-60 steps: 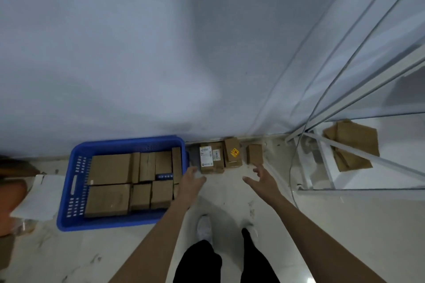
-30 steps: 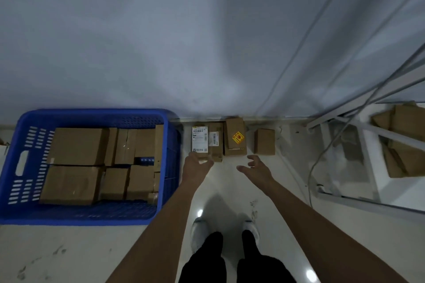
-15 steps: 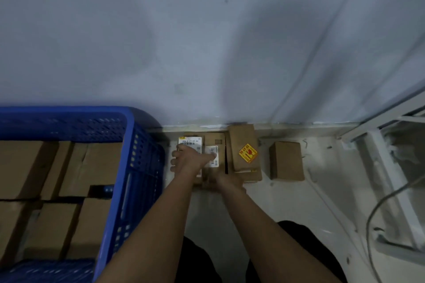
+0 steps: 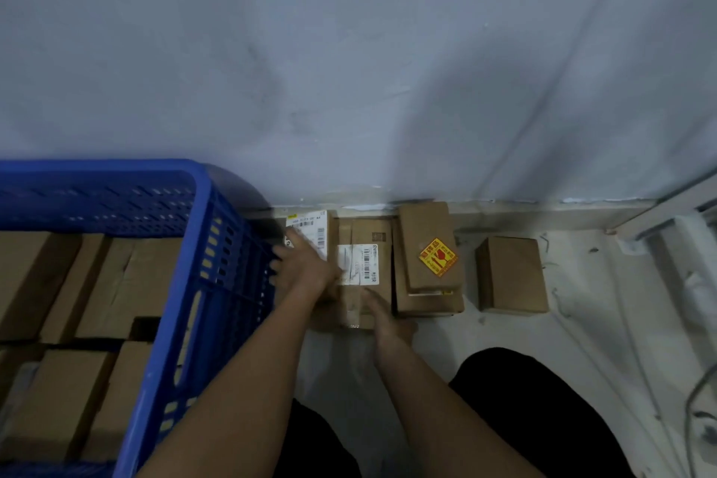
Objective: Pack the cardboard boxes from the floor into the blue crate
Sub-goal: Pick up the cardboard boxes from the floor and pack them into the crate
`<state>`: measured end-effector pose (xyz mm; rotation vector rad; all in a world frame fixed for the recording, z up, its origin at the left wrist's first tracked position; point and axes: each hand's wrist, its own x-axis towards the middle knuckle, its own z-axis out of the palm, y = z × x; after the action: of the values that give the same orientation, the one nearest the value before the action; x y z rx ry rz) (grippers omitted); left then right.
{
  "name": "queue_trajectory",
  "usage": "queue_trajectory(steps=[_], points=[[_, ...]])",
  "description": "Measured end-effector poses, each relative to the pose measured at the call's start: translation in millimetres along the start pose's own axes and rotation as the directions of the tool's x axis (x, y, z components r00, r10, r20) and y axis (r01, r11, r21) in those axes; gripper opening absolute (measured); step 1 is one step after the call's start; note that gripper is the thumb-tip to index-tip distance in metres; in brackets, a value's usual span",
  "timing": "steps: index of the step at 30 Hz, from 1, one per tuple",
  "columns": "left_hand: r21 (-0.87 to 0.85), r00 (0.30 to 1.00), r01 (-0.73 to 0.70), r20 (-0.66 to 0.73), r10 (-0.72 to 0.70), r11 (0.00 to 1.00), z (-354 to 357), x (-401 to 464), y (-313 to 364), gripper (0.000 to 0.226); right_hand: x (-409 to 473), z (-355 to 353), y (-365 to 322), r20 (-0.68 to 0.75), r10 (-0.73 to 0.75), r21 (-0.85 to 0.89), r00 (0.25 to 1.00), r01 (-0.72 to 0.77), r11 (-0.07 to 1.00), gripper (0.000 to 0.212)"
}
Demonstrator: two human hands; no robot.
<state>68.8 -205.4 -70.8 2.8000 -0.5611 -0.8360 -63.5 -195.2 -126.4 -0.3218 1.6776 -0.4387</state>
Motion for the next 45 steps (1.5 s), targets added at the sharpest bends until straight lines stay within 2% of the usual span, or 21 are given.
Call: queue_trajectory(steps=[3,5,7,9,10,11,12,14,16,19,23,28,34,37,39,41,45], points=[[0.059,0.999,0.006,-0.048,-0.003,0.998,-8.7,14.5,-12.6,0.106,-4.7,3.0,-2.8,0.092,0.003,0.057,0.996,-0.008,0.998,0.108],[0.1,0.999,0.031,-0.034,-0.028,0.995,-9.0,17.8,-20.2,0.112,32.3,10.5,16.9,0.106,-0.026,0.058,0.994,0.02,0.998,0.104],[0.117,0.998,0.064,-0.027,-0.061,0.991,-7.5,18.6,-24.9,0.116,50.4,14.9,29.2,0.128,0.004,-0.075,0.992,0.006,0.997,0.105],[0.15,0.997,0.071,-0.027,-0.067,0.986,-5.5,19.5,-28.6,0.117,28.2,8.6,22.7,0.2,0.041,-0.148,0.979,-0.011,0.989,0.071],[0.171,0.998,0.065,-0.023,-0.062,0.983,-4.5,19.4,-29.8,0.116,6.3,4.0,12.1,0.249,0.057,-0.168,0.967,-0.014,0.986,0.059],[0.185,0.998,0.061,-0.018,-0.058,0.981,-4.1,19.2,-30.5,0.116,1.8,1.1,10.1,0.291,0.083,-0.185,0.953,-0.029,0.982,0.056],[0.192,0.998,0.058,-0.015,-0.056,0.98,-4.0,19.0,-30.4,0.116,-1.1,-0.5,8.7,0.313,0.092,-0.211,0.945,-0.025,0.977,0.06],[0.2,0.999,0.052,-0.012,-0.051,0.978,-4.6,19.0,-29.0,0.115,2.1,2.2,9.2,0.261,0.036,-0.26,0.965,0.034,0.965,0.083],[0.201,0.999,0.047,-0.015,-0.045,0.978,-4.1,19.5,-29.3,0.115,-10.4,3.6,2.9,0.159,-0.002,-0.417,0.987,0.069,0.906,0.104],[0.202,0.999,0.041,-0.025,-0.036,0.978,-2.6,20.7,-29.4,0.114,-31.9,-3.6,-3.1,0.093,-0.149,-0.604,0.984,0.175,0.778,0.103],[0.195,0.999,0.053,-0.019,-0.051,0.979,-2.8,20.9,-28.9,0.121,-54.1,-9.1,1.6,0.158,-0.328,-0.751,0.931,0.329,0.573,0.103],[0.213,0.999,0.046,-0.007,-0.046,0.976,0.7,22.0,-27.8,0.125,-74.7,-17.0,-10.1,0.173,-0.34,-0.875,0.924,0.303,0.378,0.103],[0.161,1.0,0.0,-0.023,0.003,0.987,13.3,27.6,-22.1,0.118,-100.9,-52.4,-26.3,0.254,-0.46,-0.941,0.851,0.327,0.087,0.103],[0.066,0.996,0.027,0.084,-0.032,0.997,21.3,31.5,-17.9,0.119,-100.0,-63.2,-46.4,0.264,-0.483,-0.949,0.835,0.314,0.023,0.101],[-0.035,0.975,0.089,0.205,-0.08,0.995,24.6,36.6,-16.6,0.119,-96.2,-65.5,-59.3,0.26,-0.458,-0.954,0.85,0.298,0.012,0.102],[-0.065,0.947,0.13,0.305,-0.104,0.989,28.3,43.2,-16.7,0.123,-92.7,-65.4,-65.8,0.248,-0.429,-0.958,0.869,0.287,0.027,0.103],[-0.04,0.932,0.136,0.343,-0.114,0.99,34.7,47.5,-15.4,0.115,-89.9,-60.1,-67.6,0.243,-0.401,-0.953,0.883,0.294,0.07,0.101]])
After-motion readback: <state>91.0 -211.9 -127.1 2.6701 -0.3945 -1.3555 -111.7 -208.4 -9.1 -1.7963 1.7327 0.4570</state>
